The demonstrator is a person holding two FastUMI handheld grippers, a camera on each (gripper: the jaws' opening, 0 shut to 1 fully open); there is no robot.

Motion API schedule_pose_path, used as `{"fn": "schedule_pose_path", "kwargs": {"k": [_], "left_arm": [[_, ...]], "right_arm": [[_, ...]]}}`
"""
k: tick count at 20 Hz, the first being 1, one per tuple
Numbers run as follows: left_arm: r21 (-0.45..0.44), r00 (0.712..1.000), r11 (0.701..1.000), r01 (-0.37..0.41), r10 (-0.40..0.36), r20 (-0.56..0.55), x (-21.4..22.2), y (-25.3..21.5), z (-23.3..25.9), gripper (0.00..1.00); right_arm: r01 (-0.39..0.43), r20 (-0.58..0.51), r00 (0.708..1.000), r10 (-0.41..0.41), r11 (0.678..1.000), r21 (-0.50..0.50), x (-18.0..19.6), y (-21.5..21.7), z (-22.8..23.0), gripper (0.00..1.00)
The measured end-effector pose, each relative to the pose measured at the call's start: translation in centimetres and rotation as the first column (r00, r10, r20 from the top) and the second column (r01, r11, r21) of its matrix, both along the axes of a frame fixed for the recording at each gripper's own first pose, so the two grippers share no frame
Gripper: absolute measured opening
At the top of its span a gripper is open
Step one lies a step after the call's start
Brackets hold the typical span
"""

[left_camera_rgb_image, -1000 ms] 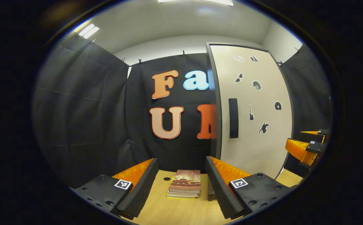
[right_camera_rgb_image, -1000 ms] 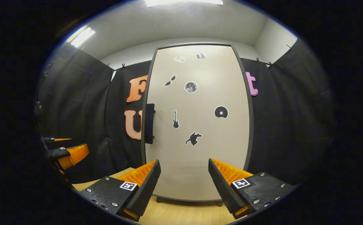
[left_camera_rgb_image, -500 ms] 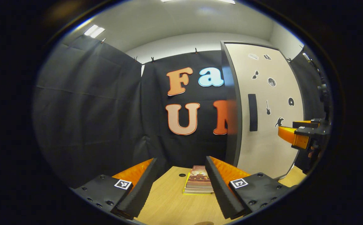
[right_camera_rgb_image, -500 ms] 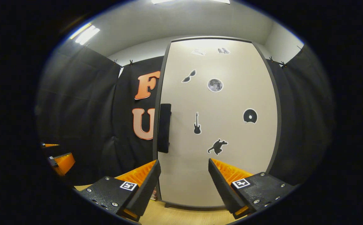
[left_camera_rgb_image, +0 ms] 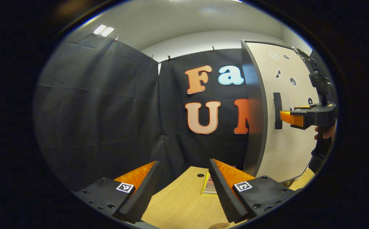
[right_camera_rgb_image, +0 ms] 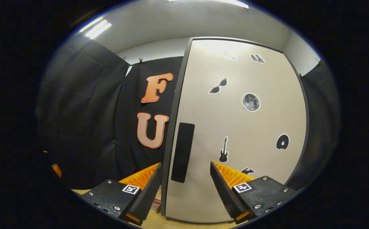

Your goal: Open the cabinet door with the right hand, grasp the bottle in the cabinet with the left hand and place it on the coaster, then close the cabinet door with the right hand.

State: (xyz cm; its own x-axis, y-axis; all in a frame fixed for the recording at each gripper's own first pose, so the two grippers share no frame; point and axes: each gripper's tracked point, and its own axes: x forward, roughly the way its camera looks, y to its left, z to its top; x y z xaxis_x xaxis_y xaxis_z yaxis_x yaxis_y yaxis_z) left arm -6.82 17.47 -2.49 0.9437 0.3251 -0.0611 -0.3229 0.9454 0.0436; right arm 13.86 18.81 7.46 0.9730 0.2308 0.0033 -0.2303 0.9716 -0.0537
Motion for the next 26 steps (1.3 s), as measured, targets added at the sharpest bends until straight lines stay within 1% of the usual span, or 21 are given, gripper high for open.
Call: {"fn": "schedule_pose_path", "kwargs": {"k": [2,5,6,7,8,9,11,14,15,16,17,18,21,24,26], "left_arm": [[0.000,1.000,1.000,-0.017,0.017,-0.005,-0.6,0.7,-0.4,0.97],[-0.001,0.999,0.999,-0.043,0.043,-0.008,-1.6,1.9,-0.6,0.98],[-0.004,0.999,0.999,-0.051,0.051,-0.010,-1.7,2.3,-0.8,0.98],[-0.007,0.998,0.998,-0.057,0.057,-0.012,-2.0,2.8,-1.1,0.96],[-0.009,0.998,0.998,-0.064,0.064,-0.012,-2.0,3.0,-1.2,0.99],[-0.009,0.998,0.998,-0.069,0.069,-0.013,-1.9,3.3,-1.2,0.99],[-0.009,0.997,0.997,-0.077,0.077,-0.013,-2.1,3.8,-1.3,0.98],[-0.004,0.996,0.997,-0.083,0.083,-0.018,-2.2,4.3,-1.6,0.97],[0.000,0.996,0.996,-0.088,0.088,-0.021,-2.4,4.4,-1.7,0.97],[0.001,0.996,0.996,-0.092,0.092,-0.024,-2.6,4.7,-1.8,0.96],[0.000,0.995,0.996,-0.094,0.094,-0.028,-2.6,4.9,-2.0,0.96],[-0.002,0.995,0.995,-0.095,0.095,-0.031,-2.6,4.8,-2.3,0.99],[-0.008,0.995,0.996,-0.091,0.091,-0.035,-2.6,4.8,-2.4,0.97],[-0.005,0.997,0.997,-0.074,0.074,-0.032,-2.7,4.5,-2.3,0.97],[-0.004,0.998,0.998,-0.057,0.056,-0.036,-2.7,4.4,-2.4,0.97]], "right_arm": [[0.013,-0.013,1.000,-0.013,1.000,-0.010,1.3,0.5,0.0,0.86],[0.038,-0.053,0.998,-0.039,0.999,-0.017,2.8,0.8,-0.3,0.81],[0.041,-0.066,0.997,-0.042,0.999,-0.014,3.1,1.0,-0.3,0.78],[0.049,-0.078,0.996,-0.050,0.999,-0.015,3.5,1.0,-0.4,0.76],[0.056,-0.086,0.995,-0.057,0.998,-0.016,3.8,1.1,-0.5,0.67],[0.061,-0.094,0.994,-0.062,0.998,-0.016,4.1,1.2,-0.7,0.69],[0.077,-0.122,0.989,-0.079,0.997,-0.020,4.7,1.3,-1.3,0.62],[0.080,-0.184,0.980,-0.081,0.997,-0.010,5.0,1.9,-2.6,0.48],[0.086,-0.193,0.977,-0.086,0.996,-0.008,5.0,1.8,-2.8,0.46],[0.092,-0.196,0.976,-0.091,0.996,-0.001,5.0,1.8,-2.8,0.41],[0.098,-0.203,0.975,-0.094,0.995,0.010,5.1,1.9,-2.8,0.41],[0.103,-0.211,0.973,-0.096,0.994,0.023,5.0,1.9,-2.9,0.39],[0.106,-0.229,0.969,-0.091,0.993,0.055,5.0,1.7,-2.9,0.34],[0.094,-0.254,0.965,-0.071,0.992,0.082,4.8,1.8,-2.9,0.27],[0.076,-0.256,0.965,-0.051,0.993,0.089,4.6,1.8,-2.9,0.25]]}}
